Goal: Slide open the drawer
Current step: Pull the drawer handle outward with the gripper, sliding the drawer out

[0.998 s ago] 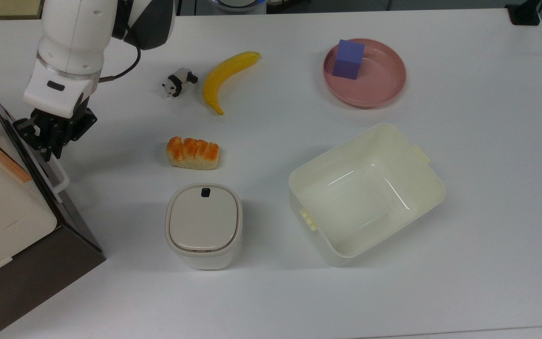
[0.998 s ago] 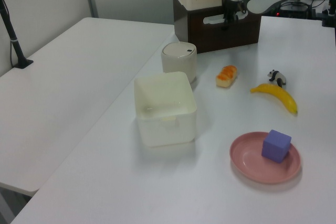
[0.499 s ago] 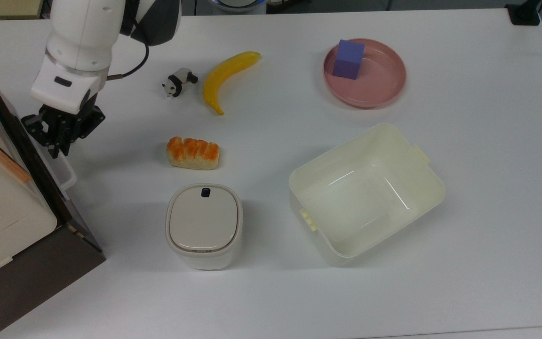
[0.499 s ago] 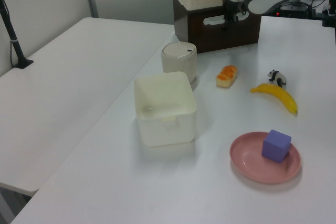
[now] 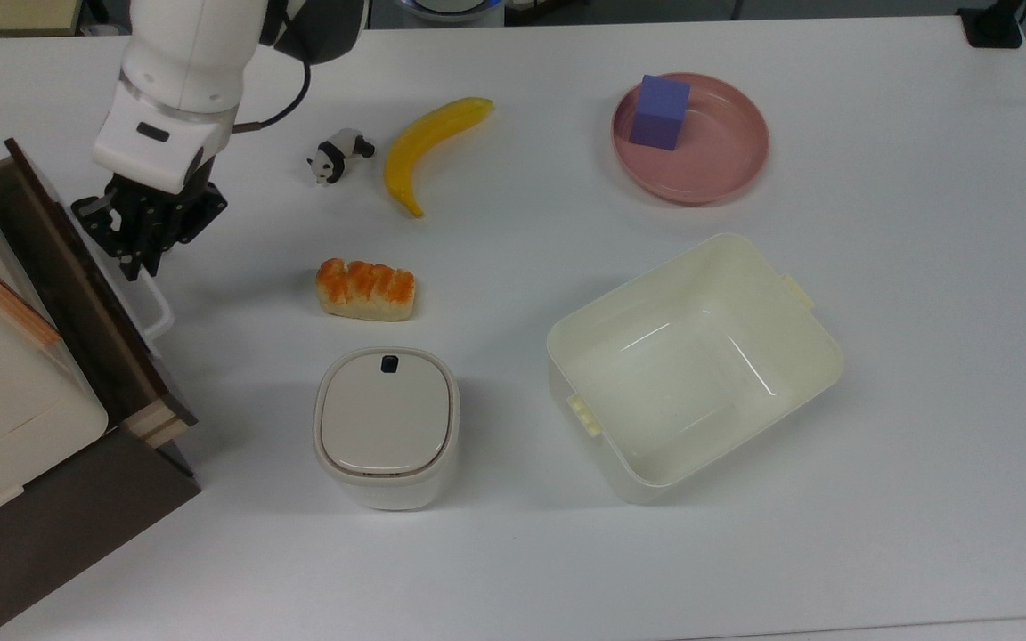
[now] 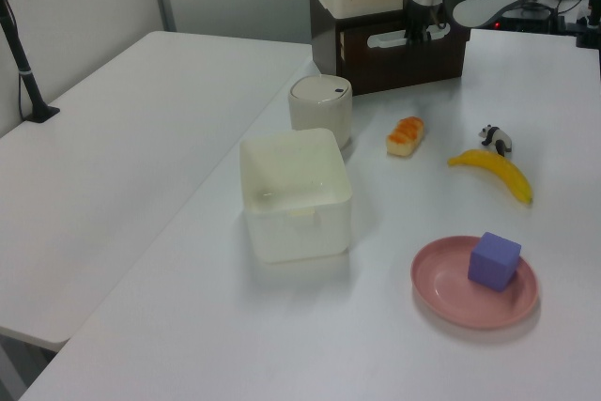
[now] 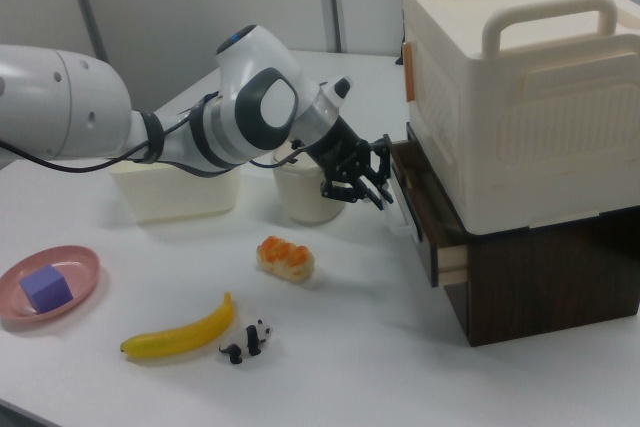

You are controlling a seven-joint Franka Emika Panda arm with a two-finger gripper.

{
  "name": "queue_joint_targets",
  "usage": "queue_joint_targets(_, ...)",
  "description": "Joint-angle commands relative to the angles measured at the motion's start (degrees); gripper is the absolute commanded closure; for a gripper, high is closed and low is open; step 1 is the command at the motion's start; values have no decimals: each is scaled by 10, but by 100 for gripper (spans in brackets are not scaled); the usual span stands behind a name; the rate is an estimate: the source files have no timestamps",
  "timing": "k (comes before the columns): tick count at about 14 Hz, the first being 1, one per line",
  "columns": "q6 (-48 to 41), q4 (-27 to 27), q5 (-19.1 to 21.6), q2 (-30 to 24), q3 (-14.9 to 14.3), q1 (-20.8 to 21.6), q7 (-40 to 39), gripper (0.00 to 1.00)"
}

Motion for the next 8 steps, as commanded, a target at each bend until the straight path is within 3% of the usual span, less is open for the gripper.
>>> queue_joint_targets(1, 6, -54, -9, -56, 3, 27, 37, 100)
queue_joint_targets(8, -11, -84, -9, -84, 3, 62, 53, 100)
